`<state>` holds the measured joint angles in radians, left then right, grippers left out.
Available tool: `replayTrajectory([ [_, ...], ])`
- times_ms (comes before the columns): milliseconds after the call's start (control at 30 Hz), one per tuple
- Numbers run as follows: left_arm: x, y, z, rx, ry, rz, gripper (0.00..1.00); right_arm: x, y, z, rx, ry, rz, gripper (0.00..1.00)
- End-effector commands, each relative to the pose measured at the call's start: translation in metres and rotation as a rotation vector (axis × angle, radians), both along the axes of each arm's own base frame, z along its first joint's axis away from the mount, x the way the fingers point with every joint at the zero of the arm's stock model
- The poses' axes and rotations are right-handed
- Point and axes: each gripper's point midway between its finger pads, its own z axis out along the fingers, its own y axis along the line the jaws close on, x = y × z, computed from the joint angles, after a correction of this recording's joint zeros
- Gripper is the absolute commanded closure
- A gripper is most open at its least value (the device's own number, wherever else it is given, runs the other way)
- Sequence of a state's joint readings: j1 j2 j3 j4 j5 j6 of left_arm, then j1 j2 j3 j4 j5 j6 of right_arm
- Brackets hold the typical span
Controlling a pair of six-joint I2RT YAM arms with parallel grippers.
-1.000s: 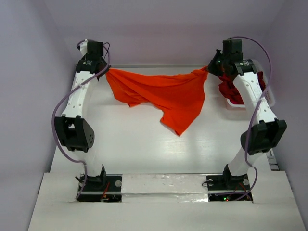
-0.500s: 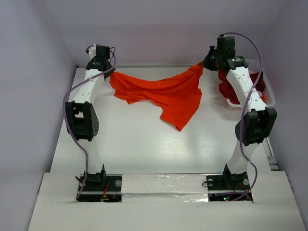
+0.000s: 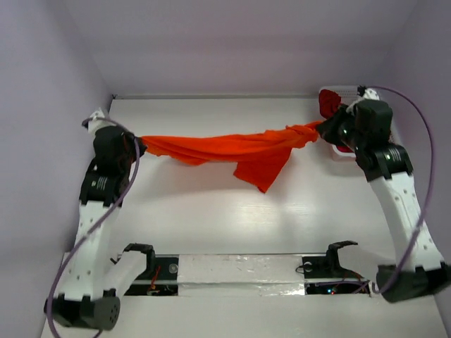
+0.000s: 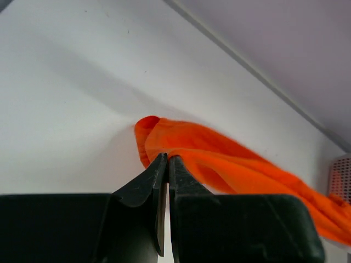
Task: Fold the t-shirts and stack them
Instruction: Flatten out the tshirt
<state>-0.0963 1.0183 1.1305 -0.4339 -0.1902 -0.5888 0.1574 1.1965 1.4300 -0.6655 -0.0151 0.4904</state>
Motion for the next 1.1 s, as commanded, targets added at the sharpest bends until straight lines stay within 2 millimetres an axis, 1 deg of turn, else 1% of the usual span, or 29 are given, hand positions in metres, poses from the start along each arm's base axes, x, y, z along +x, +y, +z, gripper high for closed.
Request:
replayTrajectory([
  [0, -0.040, 0.002, -0.021, 0.005, 0.050, 0.002, 1.00, -0.049, -0.008, -0.008, -0.020, -0.011, 0.003, 1.00],
  [33, -0.048, 0.000, -0.023, -0.001, 0.059, -0.001, 1.00, -0.062, -0.011, -0.021, -0.029, 0.012, 0.006, 1.00],
  [67, -0.058, -0.001, -0.031, -0.007, 0.078, -0.004, 1.00, -0.074, -0.013, -0.024, -0.029, 0.013, 0.006, 1.00],
  [100, -0.068, -0.007, -0.024, -0.022, 0.047, -0.033, 1.00, -0.098, -0.017, -0.022, -0.027, -0.001, 0.006, 1.00],
  [133, -0.073, -0.008, -0.021, -0.031, 0.034, -0.044, 1.00, -0.109, -0.019, -0.024, -0.025, -0.004, -0.010, 1.00],
  [167, -0.081, -0.012, -0.019, -0.046, 0.031, -0.056, 1.00, -0.119, -0.020, -0.032, -0.016, 0.007, -0.008, 1.00],
  [200, -0.092, -0.011, -0.006, -0.060, -0.015, -0.054, 1.00, -0.140, -0.022, -0.024, 0.002, -0.034, -0.004, 1.00],
  [267, -0.104, -0.015, 0.005, -0.071, -0.045, -0.079, 1.00, -0.157, -0.024, -0.022, 0.018, -0.051, -0.010, 1.00],
  [300, -0.114, -0.013, 0.024, -0.073, -0.105, -0.083, 1.00, -0.174, -0.030, -0.018, 0.014, -0.064, -0.020, 1.00],
  [333, -0.121, -0.011, 0.032, -0.073, -0.139, -0.083, 1.00, -0.182, -0.033, -0.016, 0.007, -0.071, -0.028, 1.00],
  [367, -0.136, -0.006, 0.046, -0.072, -0.207, -0.073, 1.00, -0.195, -0.038, -0.013, -0.001, -0.071, -0.040, 1.00],
  [400, -0.143, -0.003, 0.050, -0.073, -0.237, -0.067, 1.00, -0.203, -0.042, -0.011, -0.005, -0.087, -0.052, 1.00],
  [433, -0.150, 0.000, 0.053, -0.075, -0.267, -0.062, 1.00, -0.217, -0.047, -0.006, -0.001, -0.135, -0.062, 1.00],
  [467, -0.165, 0.005, 0.057, -0.084, -0.308, -0.046, 1.00, -0.226, -0.049, -0.008, -0.001, -0.140, -0.070, 1.00],
  [500, -0.172, 0.006, 0.057, -0.100, -0.317, -0.038, 1.00, -0.237, -0.051, -0.016, -0.003, -0.113, -0.073, 1.00],
  [533, -0.180, 0.007, 0.052, -0.104, -0.301, -0.038, 1.00, -0.244, -0.053, -0.020, 0.005, -0.105, -0.083, 1.00],
  [567, -0.192, 0.009, 0.061, -0.114, -0.330, -0.039, 1.00, -0.256, -0.056, -0.023, 0.011, -0.120, -0.089, 1.00],
  [600, -0.200, 0.009, 0.068, -0.124, -0.348, -0.043, 1.00, -0.266, -0.059, -0.032, 0.009, -0.101, -0.095, 1.00],
  [633, -0.208, 0.011, 0.076, -0.120, -0.373, -0.046, 1.00, -0.274, -0.062, -0.028, 0.019, -0.124, -0.112, 1.00],
  [667, -0.225, 0.017, 0.094, -0.120, -0.423, -0.035, 1.00, -0.286, -0.065, -0.027, 0.029, -0.157, -0.116, 1.00],
  [700, -0.231, 0.019, 0.101, -0.116, -0.437, -0.032, 1.00, -0.292, -0.066, -0.031, 0.026, -0.143, -0.114, 1.00],
  [767, -0.237, 0.023, 0.102, -0.091, -0.420, -0.026, 1.00, -0.292, -0.064, -0.038, 0.019, -0.115, -0.104, 1.00],
  [833, -0.238, 0.024, 0.102, -0.094, -0.419, -0.020, 1.00, -0.285, -0.063, -0.033, 0.020, -0.119, -0.103, 1.00],
  [867, -0.218, 0.020, 0.106, -0.100, -0.389, -0.016, 1.00, -0.280, -0.062, -0.027, 0.023, -0.134, -0.106, 1.00],
  [900, -0.211, 0.020, 0.104, -0.104, -0.380, -0.003, 1.00, -0.267, -0.060, -0.014, 0.026, -0.157, -0.107, 1.00],
  [967, -0.196, 0.023, 0.095, -0.105, -0.318, 0.044, 1.00, -0.247, -0.057, 0.000, 0.025, -0.172, -0.107, 1.00],
  [1000, -0.176, 0.022, 0.085, -0.092, -0.249, 0.061, 1.00, -0.234, -0.054, 0.021, 0.037, -0.230, -0.101, 1.00],
  [1033, -0.165, 0.021, 0.082, -0.084, -0.226, 0.064, 1.00, -0.212, -0.048, 0.025, 0.031, -0.199, -0.087, 1.00],
  [1067, -0.145, 0.017, 0.082, -0.079, -0.214, 0.065, 1.00, -0.197, -0.045, 0.032, 0.032, -0.202, -0.086, 1.00],
])
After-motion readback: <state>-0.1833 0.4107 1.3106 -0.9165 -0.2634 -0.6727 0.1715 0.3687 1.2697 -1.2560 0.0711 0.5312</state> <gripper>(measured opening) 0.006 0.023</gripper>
